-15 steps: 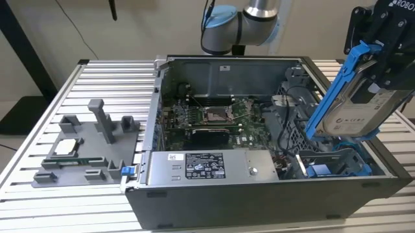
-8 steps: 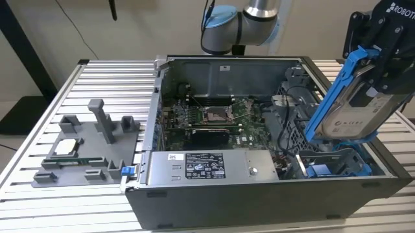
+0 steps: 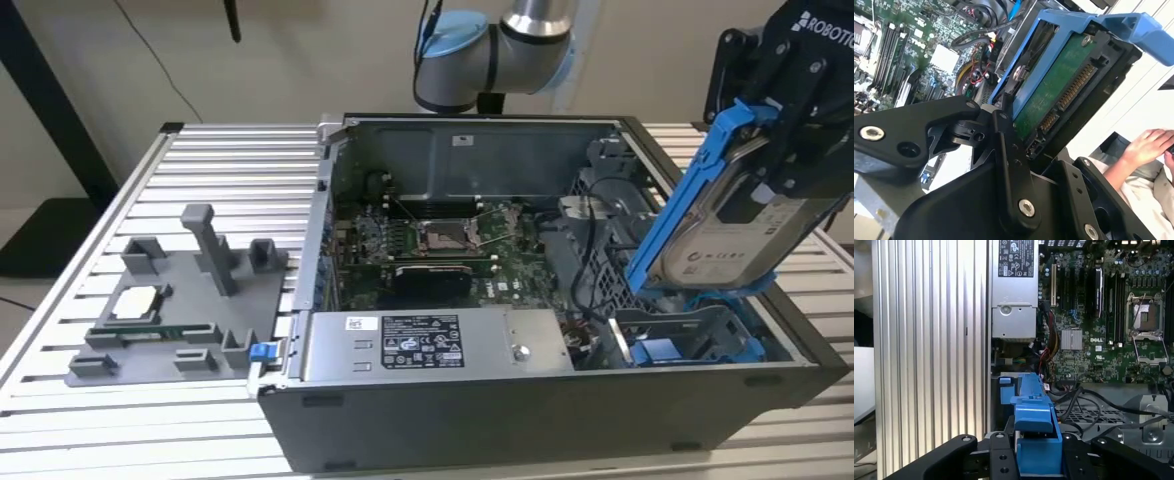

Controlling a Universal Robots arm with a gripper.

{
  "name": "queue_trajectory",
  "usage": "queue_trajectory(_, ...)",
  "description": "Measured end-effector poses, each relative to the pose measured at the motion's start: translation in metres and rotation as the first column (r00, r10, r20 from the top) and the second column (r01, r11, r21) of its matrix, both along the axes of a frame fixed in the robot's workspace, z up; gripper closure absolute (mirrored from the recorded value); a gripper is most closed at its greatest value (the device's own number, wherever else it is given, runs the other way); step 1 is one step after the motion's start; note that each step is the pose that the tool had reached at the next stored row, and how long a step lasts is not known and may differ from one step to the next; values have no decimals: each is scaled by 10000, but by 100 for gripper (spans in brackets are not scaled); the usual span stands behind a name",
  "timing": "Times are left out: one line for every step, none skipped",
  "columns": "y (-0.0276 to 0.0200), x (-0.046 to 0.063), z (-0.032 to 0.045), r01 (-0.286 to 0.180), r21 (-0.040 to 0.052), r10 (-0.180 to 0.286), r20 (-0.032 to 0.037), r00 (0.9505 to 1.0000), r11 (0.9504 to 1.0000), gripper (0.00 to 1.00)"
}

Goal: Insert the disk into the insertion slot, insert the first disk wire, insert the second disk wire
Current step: 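Insert the disk into the insertion slot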

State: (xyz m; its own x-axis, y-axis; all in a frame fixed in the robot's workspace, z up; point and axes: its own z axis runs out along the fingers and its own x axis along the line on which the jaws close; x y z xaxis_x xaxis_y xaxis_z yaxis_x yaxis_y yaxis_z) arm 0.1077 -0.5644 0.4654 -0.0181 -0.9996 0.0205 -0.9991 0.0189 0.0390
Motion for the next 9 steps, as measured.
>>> queue_trajectory(0,0,-1,0,-1,0,0,10000,10000,100)
queue_trajectory(0,0,-3,0,0,0,0,10000,10000,100)
queue_trajectory(0,0,-6,0,0,0,0,10000,10000,100)
queue_trajectory(0,0,-9,-1,0,1,0,10000,10000,100)
queue_trajectory(0,0,-13,0,0,0,0,10000,10000,100)
queue_trajectory(0,0,-18,0,0,0,0,10000,10000,100)
queue_trajectory(0,0,-25,0,0,0,0,10000,10000,100)
queue_trajectory(-1,1,-34,0,0,0,0,10000,10000,100)
queue_trajectory(-2,2,-43,0,1,0,-2,10000,10000,100)
